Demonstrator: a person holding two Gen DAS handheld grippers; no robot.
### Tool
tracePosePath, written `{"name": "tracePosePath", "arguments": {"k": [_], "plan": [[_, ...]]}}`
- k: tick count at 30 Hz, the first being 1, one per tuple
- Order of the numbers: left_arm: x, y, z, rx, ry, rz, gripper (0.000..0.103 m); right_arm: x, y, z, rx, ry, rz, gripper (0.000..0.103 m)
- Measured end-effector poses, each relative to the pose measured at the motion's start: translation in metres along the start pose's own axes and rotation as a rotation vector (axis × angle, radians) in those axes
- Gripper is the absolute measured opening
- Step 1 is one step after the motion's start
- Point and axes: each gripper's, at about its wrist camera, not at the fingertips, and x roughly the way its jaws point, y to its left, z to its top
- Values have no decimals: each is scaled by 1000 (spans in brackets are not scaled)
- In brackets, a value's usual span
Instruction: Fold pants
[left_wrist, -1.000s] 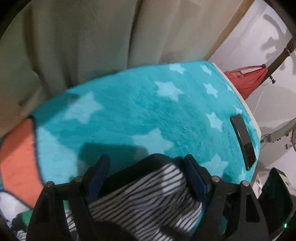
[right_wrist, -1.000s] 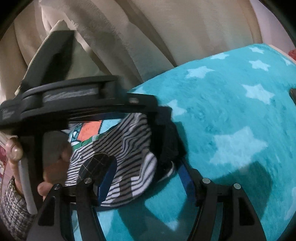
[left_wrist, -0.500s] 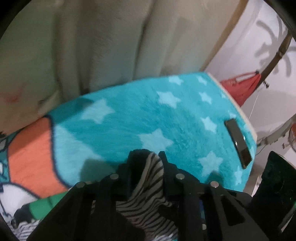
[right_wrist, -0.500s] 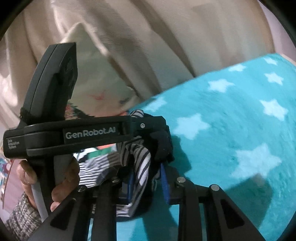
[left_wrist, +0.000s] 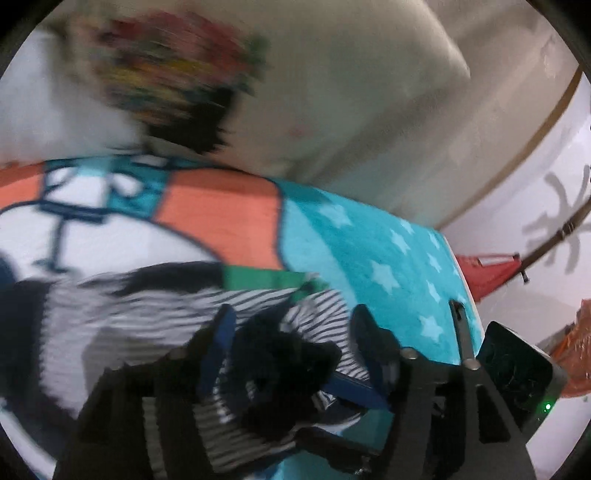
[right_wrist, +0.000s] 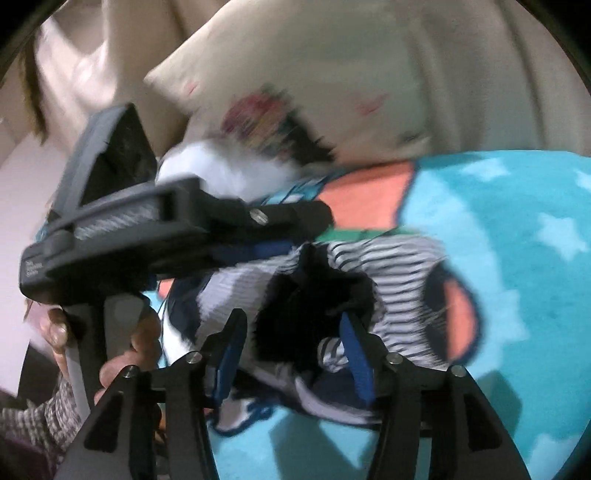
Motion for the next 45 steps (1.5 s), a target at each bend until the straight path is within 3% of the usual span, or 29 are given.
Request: {"name": "tracePosePath", "arguments": {"k": [3, 6, 9, 10, 11, 14, 23, 26, 30, 33, 34, 37, 39, 44, 45], "plan": [[-27, 16, -14, -16, -65, 93, 72, -7, 9, 0, -55, 5, -13, 57], [-44, 29, -28, -31, -101, 168, 72, -35, 10, 5, -53, -65, -72, 57], [-53, 46, -40, -71, -102, 179, 72, -54, -2, 17, -12, -124, -179, 57], [-55, 50, -43, -83, -99, 174, 72, -56, -7, 22, -1, -129, -242, 53], [-58, 55, -48, -96, -96, 167, 72, -53, -13, 27, 7, -128, -278, 42], [-64, 60, -56, -106, -97, 167, 72, -30, -22, 40, 26, -84, -309, 29], [-83, 67, -59, -119, -135, 174, 72, 54, 36, 27, -142, 112, -144, 27], [-81, 69, -61, -123, -130, 167, 72, 85, 28, 29, -115, 174, -134, 26], [-82, 70, -64, -113, -127, 169, 72, 83, 11, 40, -7, 170, -32, 26], [-83, 72, -65, -111, -125, 163, 72, 44, 8, 54, 36, 67, 54, 28], [-83, 72, -65, -113, -124, 160, 72, 33, 5, 56, 57, 40, 70, 32], [-83, 70, -64, -107, -133, 162, 72, 16, -3, 62, 71, -3, -3, 36], [-82, 67, -64, -96, -139, 173, 72, 21, -8, 59, 69, 32, -28, 36], [-78, 64, -65, -92, -129, 191, 72, 81, -17, 47, 130, 185, 3, 39], [-78, 64, -65, -91, -126, 197, 72, 90, -22, 48, 160, 165, 6, 39]]}}
